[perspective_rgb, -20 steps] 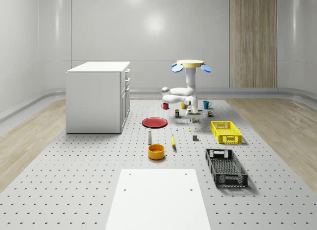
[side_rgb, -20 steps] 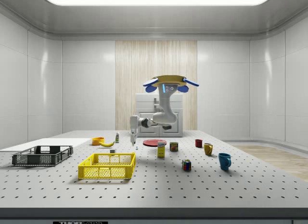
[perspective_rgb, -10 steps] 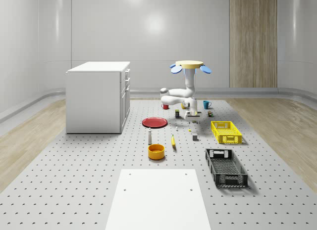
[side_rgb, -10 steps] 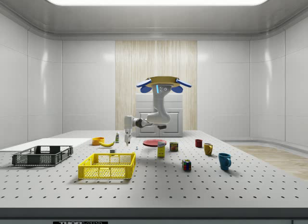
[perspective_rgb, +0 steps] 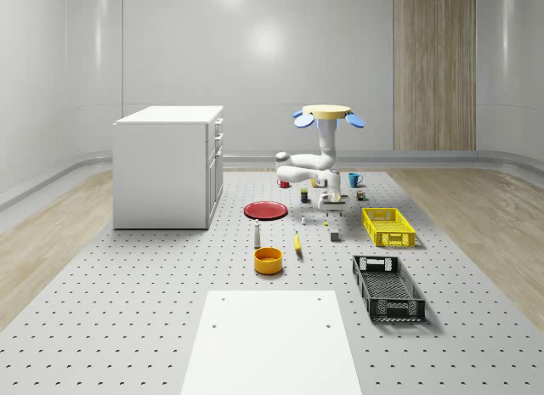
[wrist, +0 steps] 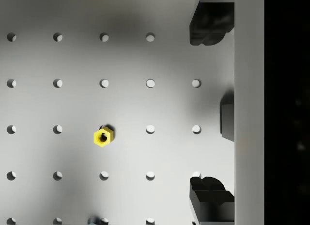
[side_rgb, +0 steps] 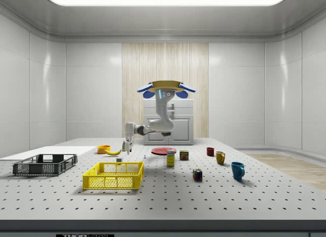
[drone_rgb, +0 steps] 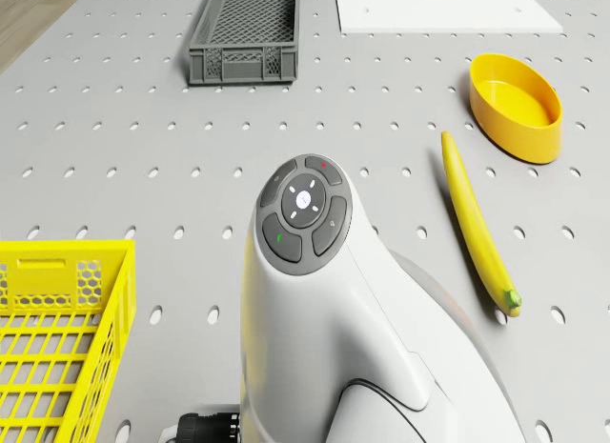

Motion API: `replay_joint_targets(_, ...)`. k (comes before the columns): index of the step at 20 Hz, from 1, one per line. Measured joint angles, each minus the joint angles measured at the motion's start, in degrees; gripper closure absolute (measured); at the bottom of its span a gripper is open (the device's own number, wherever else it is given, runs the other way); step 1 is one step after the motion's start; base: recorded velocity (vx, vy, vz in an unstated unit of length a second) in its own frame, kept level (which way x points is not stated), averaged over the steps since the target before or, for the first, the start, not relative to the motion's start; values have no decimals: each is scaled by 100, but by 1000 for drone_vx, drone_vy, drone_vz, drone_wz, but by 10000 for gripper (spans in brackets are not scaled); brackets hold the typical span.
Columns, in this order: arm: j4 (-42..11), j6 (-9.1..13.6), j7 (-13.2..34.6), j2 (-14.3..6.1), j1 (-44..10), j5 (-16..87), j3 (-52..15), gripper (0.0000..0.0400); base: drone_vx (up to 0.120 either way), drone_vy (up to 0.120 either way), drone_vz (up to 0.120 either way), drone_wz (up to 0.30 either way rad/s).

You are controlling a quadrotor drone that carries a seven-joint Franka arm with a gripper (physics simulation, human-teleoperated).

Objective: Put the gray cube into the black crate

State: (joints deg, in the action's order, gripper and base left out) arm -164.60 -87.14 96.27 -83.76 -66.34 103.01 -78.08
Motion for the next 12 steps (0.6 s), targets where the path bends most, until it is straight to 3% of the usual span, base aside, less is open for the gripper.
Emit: replay_joint_targets(12, 5, -115, 22, -123, -27, -51, -20, 0, 120, -13, 0, 0)
